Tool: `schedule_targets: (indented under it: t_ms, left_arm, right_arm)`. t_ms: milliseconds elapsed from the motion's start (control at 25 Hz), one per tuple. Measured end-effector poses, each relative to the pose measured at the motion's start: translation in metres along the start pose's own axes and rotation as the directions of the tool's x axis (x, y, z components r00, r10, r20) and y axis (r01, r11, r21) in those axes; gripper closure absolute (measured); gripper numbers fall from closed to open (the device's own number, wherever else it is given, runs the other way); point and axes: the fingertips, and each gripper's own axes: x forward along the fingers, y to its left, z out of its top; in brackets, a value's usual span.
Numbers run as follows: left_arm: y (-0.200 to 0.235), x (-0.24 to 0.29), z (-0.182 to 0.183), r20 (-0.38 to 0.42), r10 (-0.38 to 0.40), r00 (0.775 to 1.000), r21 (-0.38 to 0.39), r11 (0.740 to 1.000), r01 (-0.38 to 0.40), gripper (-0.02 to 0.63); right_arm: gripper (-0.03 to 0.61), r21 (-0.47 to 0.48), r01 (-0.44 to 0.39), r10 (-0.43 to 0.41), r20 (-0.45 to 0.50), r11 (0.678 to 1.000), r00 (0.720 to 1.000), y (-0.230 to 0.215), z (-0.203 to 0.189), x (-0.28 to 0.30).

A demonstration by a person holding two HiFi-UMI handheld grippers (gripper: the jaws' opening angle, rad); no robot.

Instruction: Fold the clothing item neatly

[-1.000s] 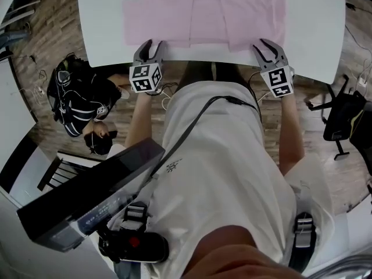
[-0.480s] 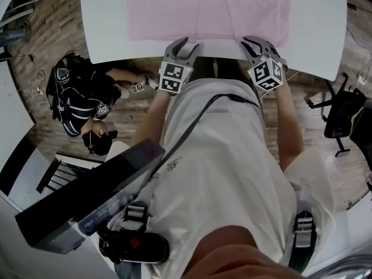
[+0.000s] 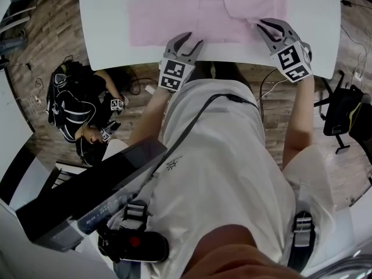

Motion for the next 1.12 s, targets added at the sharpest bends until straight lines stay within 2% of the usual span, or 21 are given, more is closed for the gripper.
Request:
schedule_targets:
  t_ms: [80, 200, 280, 440, 560, 640, 720, 840, 920, 1000, 1120]
  left_arm:
    - [-0.001, 0.003, 0.011, 0.014, 0.009, 1.000, 0.024, 1.000, -0.009, 0.443]
    - [0.005, 0.012, 0.031, 0.041, 0.041, 0.998, 0.078, 0.996, -0.044, 0.443]
    - [0.012, 0.019, 0.043, 0.058, 0.057, 0.997, 0.078, 0.995, -0.061, 0.445]
    - [0.019, 0.033, 0.059, 0.061, 0.069, 0.996, 0.089, 0.993, -0.074, 0.445]
    - [0.018, 0.041, 0.055, 0.029, 0.059, 0.998, 0.105, 0.993, -0.062, 0.445]
    - [0.012, 0.047, 0.044, -0.006, 0.038, 0.999, 0.112, 0.993, -0.037, 0.445]
    - [0.002, 0.051, 0.028, -0.056, 0.012, 0.998, 0.128, 0.992, -0.004, 0.445]
    - [-0.017, 0.054, 0.006, -0.108, -0.035, 0.994, 0.141, 0.989, 0.050, 0.443]
    - [-0.028, 0.056, -0.003, -0.124, -0.059, 0.991, 0.148, 0.986, 0.077, 0.445]
    - [-0.037, 0.059, -0.007, -0.131, -0.080, 0.988, 0.159, 0.982, 0.101, 0.445]
    - [-0.046, 0.064, -0.008, -0.135, -0.099, 0.986, 0.170, 0.978, 0.121, 0.443]
  right_arm:
    - [0.528, -0.084, 0.098, -0.100, -0.013, 0.992, 0.995, -0.033, 0.008, 0.011]
    - [0.528, -0.207, 0.255, -0.258, 0.017, 0.944, 0.966, -0.081, 0.026, 0.040]
    - [0.528, -0.272, 0.306, -0.307, 0.041, 0.912, 0.951, -0.103, 0.036, 0.064]
    - [0.528, -0.367, 0.303, -0.309, 0.045, 0.879, 0.950, -0.131, 0.040, 0.110]
    - [0.526, -0.384, 0.261, -0.277, 0.014, 0.886, 0.961, -0.151, 0.033, 0.140]
    - [0.512, -0.353, 0.234, -0.254, -0.013, 0.906, 0.967, -0.163, 0.027, 0.153]
    - [0.446, -0.300, 0.238, -0.256, -0.022, 0.924, 0.966, -0.173, 0.023, 0.154]
    - [0.440, -0.198, 0.309, -0.313, 0.011, 0.930, 0.950, -0.188, 0.022, 0.128]
    - [0.440, -0.095, 0.337, -0.334, 0.041, 0.937, 0.942, -0.189, 0.020, 0.097]
    - [0.440, 0.025, 0.313, -0.314, 0.074, 0.950, 0.947, -0.171, 0.011, 0.065]
    - [0.440, 0.178, 0.227, -0.245, 0.088, 0.958, 0.965, -0.118, -0.017, 0.028]
